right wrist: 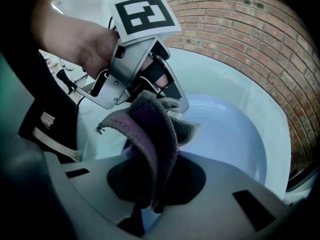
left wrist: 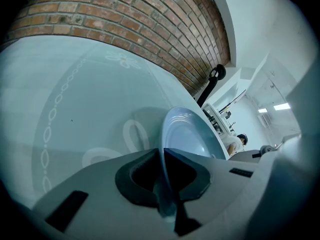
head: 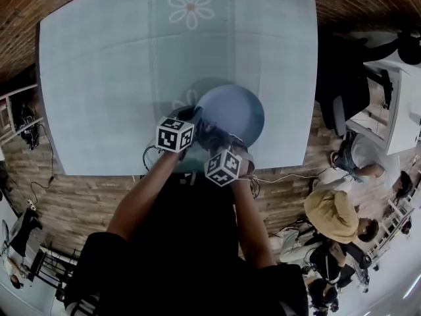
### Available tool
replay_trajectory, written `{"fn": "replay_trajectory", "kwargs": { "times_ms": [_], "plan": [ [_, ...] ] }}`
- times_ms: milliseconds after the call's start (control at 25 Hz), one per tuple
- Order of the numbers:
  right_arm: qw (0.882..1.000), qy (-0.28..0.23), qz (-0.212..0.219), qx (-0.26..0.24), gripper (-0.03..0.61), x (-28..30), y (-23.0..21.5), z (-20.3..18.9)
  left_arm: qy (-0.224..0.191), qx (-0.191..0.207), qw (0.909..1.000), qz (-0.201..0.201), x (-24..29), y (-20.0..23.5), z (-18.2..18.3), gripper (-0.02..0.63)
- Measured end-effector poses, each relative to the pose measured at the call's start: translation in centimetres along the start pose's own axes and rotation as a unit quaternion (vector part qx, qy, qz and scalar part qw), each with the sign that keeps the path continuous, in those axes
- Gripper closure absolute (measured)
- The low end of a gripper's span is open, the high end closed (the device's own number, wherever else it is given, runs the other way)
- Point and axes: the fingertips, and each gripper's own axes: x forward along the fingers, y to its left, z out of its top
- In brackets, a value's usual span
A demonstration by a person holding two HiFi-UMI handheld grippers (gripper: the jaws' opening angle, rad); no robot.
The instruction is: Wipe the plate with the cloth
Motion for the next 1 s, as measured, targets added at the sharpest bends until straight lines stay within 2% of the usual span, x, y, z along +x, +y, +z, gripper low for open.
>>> {"fn": "replay_trajectory", "kwargs": {
  "times_ms": [200,1000],
  "plan": [
    [1.0,-0.003,0.01,0.008,0.518,0.2,-1.1,0.4,0.0,-0.003,1.0,-0.001,0.2,0.0,0.0,0.56],
    [1.0,-0.02,0.005,-0.016,0.517,0.7,-6.9,2.9,-0.005,-0.016,0.9998,0.005,0.0,0.0,0.2,0.56]
  ]
}}
